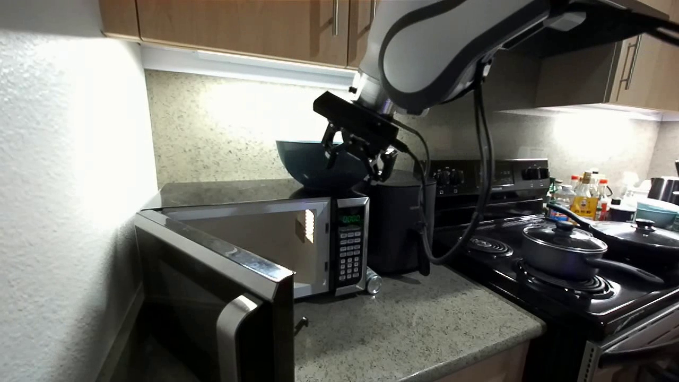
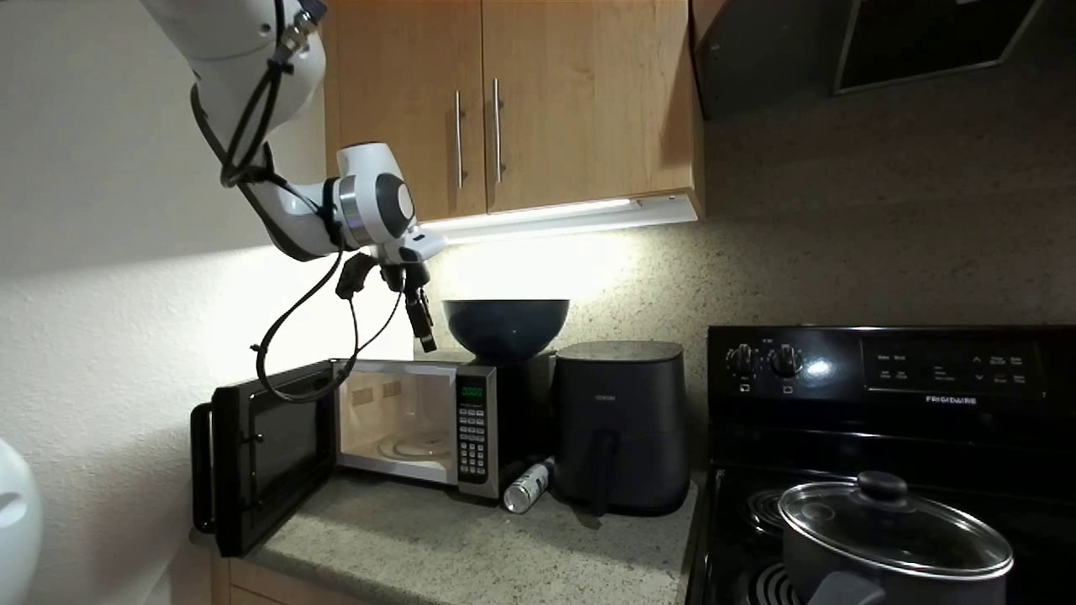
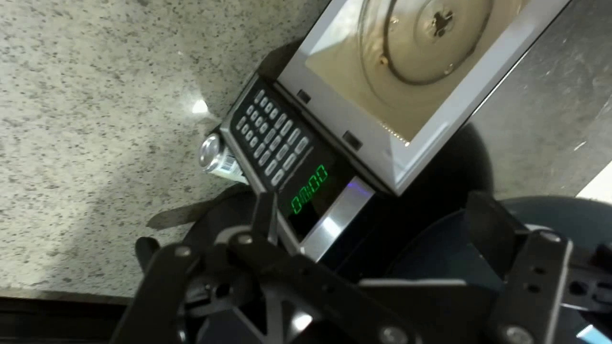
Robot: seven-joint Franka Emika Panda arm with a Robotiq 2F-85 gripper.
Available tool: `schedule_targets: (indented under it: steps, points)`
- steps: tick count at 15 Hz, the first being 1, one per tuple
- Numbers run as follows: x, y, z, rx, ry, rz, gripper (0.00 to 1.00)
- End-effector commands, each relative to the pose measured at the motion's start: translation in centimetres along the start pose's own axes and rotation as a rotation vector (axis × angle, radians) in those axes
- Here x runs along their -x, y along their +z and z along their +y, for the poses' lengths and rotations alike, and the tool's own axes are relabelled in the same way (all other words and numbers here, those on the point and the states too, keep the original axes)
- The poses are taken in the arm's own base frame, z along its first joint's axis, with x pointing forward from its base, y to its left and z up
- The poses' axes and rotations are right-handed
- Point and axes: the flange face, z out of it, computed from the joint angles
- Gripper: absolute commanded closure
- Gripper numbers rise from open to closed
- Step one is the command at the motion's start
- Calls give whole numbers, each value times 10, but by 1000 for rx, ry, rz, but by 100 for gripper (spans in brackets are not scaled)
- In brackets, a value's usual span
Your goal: Remove the bowl from the microwave and put it on top of the microwave
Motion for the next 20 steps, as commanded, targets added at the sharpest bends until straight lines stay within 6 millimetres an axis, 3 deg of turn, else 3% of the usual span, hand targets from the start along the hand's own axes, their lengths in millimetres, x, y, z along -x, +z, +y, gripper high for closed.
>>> schedule_targets:
  steps: [1,3,6,9,11,13,18,19,20]
  points:
    - [-6,-5,11,3,18,6,0]
    - [-8,-10,24,5,31,9,0]
    - [-6,-11,26,4,34,7,0]
    - [42,-9,48,48,-148,-68,0]
    - [67,-9,76,71,-239,-125,0]
    - [80,-9,110,93,-305,-174,0]
    - [79,-20,178,105,-276,-235,0]
    - [84,-7,151,129,-281,-231,0]
    - [83,-10,158,130,-280,-229,0]
